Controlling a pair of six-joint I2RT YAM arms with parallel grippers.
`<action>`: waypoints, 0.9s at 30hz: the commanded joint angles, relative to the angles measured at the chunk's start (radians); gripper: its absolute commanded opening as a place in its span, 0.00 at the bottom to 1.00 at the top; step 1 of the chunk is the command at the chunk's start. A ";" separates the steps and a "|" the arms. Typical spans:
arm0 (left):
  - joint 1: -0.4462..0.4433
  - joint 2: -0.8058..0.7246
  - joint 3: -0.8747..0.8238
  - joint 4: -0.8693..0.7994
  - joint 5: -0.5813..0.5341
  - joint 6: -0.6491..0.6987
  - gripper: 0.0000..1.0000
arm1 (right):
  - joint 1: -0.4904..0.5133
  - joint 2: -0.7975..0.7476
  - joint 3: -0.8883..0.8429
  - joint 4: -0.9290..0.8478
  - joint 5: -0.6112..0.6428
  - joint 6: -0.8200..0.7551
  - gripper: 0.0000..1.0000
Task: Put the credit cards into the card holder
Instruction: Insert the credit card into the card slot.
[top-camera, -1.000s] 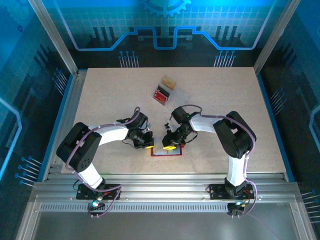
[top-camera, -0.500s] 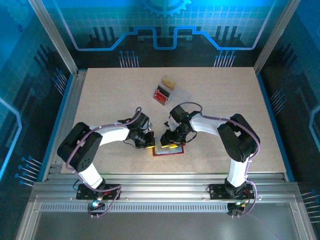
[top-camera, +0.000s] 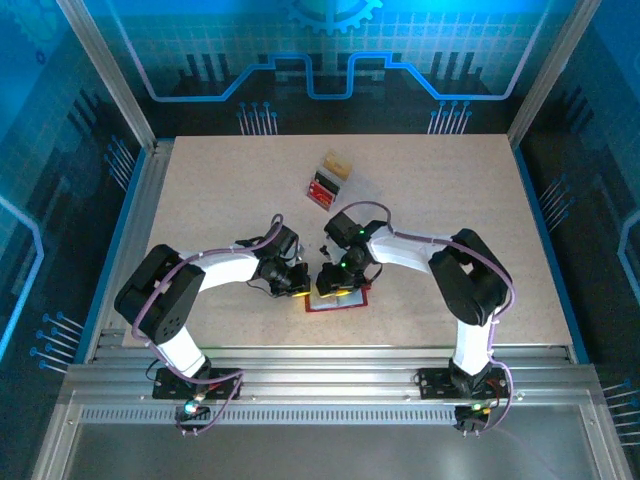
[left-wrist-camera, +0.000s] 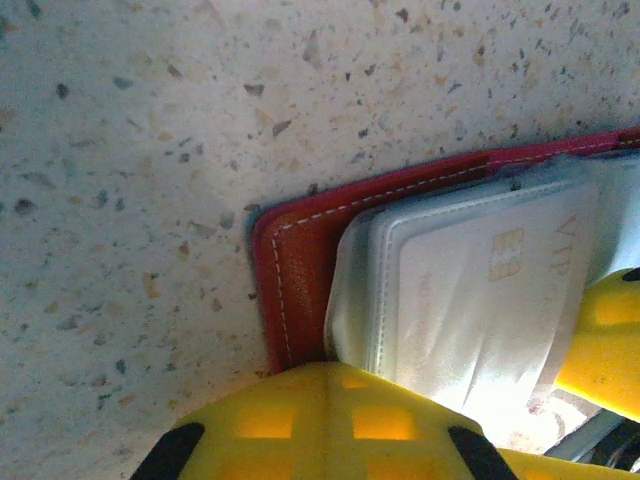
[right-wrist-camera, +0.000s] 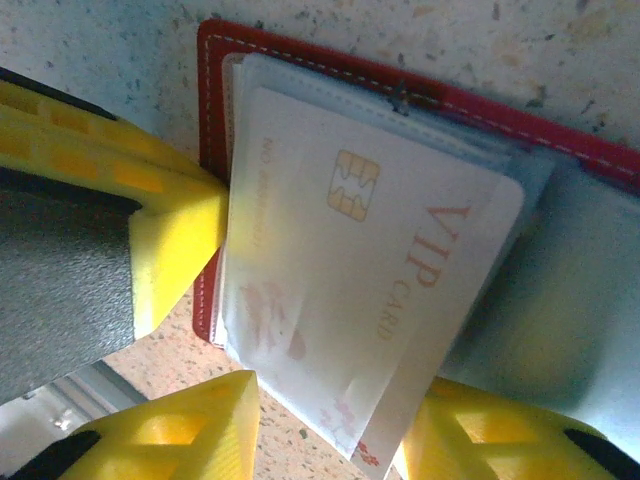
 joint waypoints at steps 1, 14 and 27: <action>-0.039 0.059 0.000 0.010 -0.010 -0.007 0.03 | 0.070 0.048 0.062 0.069 -0.030 -0.011 0.43; -0.039 0.042 0.006 -0.004 -0.018 -0.013 0.04 | 0.083 -0.003 0.077 -0.027 0.168 -0.071 0.65; -0.038 0.037 0.016 -0.008 -0.016 -0.031 0.06 | 0.074 -0.016 0.111 -0.102 0.279 -0.110 0.78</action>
